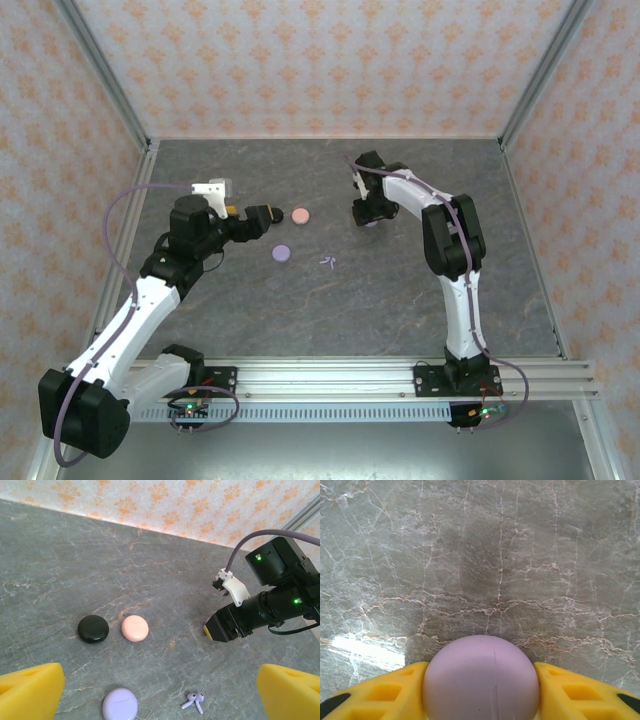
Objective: Insert the wireless bluetooth earbuds into the charging case
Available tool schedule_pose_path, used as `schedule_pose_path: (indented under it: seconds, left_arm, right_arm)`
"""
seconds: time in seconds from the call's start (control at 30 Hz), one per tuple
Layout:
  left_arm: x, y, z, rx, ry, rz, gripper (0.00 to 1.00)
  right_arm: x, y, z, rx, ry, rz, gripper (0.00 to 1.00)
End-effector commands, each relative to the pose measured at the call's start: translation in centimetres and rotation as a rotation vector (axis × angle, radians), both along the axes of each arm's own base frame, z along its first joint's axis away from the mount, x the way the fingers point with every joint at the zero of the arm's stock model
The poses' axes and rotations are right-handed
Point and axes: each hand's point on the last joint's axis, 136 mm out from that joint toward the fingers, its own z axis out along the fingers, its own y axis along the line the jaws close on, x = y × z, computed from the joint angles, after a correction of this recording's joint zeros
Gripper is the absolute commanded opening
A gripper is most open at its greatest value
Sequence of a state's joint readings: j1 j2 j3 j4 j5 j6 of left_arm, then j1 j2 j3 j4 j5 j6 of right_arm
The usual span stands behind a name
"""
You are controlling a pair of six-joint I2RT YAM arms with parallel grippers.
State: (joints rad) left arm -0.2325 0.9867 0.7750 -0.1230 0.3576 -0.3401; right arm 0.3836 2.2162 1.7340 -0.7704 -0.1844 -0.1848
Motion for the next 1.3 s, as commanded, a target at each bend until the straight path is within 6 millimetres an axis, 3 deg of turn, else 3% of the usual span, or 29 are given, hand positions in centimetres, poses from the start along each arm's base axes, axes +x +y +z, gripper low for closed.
schedule_pose_path:
  seconds: [0.0, 0.2, 0.4, 0.53, 0.73, 0.93, 1.03, 1.17, 1.27]
  left_arm:
    - [0.2, 0.7, -0.1, 0.013, -0.008, 0.028, 0.98]
    - [0.2, 0.4, 0.1, -0.004, -0.006, 0.014, 0.98]
    - [0.5, -0.4, -0.3, -0.024, 0.048, -0.02, 0.95]
    - [0.9, -1.9, -0.1, -0.069, 0.082, -0.081, 0.9]
    - [1.1, -5.5, 0.3, -0.179, 0.128, -0.271, 0.82]
    - [-0.5, -9.8, 2.6, -0.316, 0.122, -0.557, 0.79]
    - [-2.0, -11.0, 3.4, -0.293, 0.118, -0.643, 0.79]
    - [-4.1, -12.8, 3.7, -0.219, 0.126, -0.742, 0.78]
    - [-4.4, -13.6, 3.6, -0.205, 0.14, -0.769, 0.73]
  right_arm:
    - [-0.6, 0.4, 1.3, 0.006, -0.015, 0.022, 0.47]
    - [-1.3, 0.7, 5.9, 0.07, -0.133, 0.038, 0.43]
    - [-4.1, 2.2, 10.9, 0.136, -0.28, 0.108, 0.42]
    - [-6.8, 4.1, 14.1, 0.201, -0.394, 0.186, 0.41]
    - [-12.7, 7.9, 19.0, 0.333, -0.594, 0.408, 0.4]
    - [-17.2, 9.5, 20.9, 0.357, -0.736, 0.587, 0.4]
    - [-17.8, 9.7, 20.9, 0.321, -0.753, 0.618, 0.4]
    - [-18.7, 10.0, 22.4, 0.307, -0.792, 0.653, 0.4]
    - [-19.0, 10.5, 23.2, 0.316, -0.809, 0.671, 0.4]
